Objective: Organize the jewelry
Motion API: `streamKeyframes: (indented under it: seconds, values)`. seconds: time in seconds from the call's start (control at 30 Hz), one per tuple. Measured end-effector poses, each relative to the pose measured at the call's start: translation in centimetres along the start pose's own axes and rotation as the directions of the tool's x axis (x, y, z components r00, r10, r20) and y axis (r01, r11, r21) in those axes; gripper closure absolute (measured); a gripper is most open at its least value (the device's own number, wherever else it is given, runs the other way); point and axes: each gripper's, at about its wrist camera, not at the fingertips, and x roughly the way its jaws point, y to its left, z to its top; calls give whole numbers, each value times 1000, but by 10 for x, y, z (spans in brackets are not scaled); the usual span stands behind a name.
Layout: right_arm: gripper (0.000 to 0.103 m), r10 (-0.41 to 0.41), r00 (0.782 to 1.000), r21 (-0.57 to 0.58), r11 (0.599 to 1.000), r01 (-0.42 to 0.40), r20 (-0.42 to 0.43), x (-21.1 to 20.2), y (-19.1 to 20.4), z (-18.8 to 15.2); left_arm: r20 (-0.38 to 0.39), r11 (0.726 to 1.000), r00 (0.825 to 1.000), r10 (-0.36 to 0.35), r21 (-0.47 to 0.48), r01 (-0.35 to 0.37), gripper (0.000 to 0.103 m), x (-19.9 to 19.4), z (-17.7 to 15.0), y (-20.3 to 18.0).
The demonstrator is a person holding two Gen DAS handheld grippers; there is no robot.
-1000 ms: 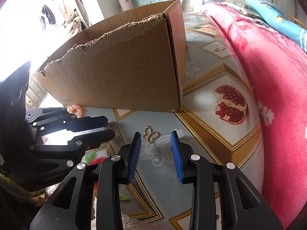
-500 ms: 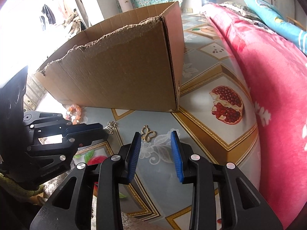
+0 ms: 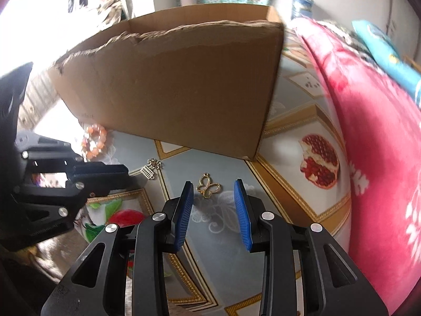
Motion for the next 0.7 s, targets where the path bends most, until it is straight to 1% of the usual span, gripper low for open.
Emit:
streamKeyframes:
  seconds: [0.2,0.33,0.5,0.57,0.6,0.7]
  values:
    - [83,18,1000,-50,999,-19,-13,2,2,3,1,1000,1000,-2,-2,2,98,-1,-1,2]
    - [88,8,1000,-81,997,-8,-11,0,11,2,1,1000,1000,-2,-3,2,98,-1,-1,2]
    - [89,22,1000,-63,998,-22,-5,-1,9,1,0,1000,1000,-1,0,1,98,-1,0,2]
    - [93,25,1000,-59,998,-25,-2,-2,6,2,-1,1000,1000,0,1,0,98,-1,0,1]
    - [103,33,999,-51,998,-34,-11,-1,5,3,-1,1000,1000,0,0,0,98,-1,0,1]
    - [103,38,999,-41,998,-39,-13,-2,2,1,-1,1000,1000,0,1,0,98,-1,0,1]
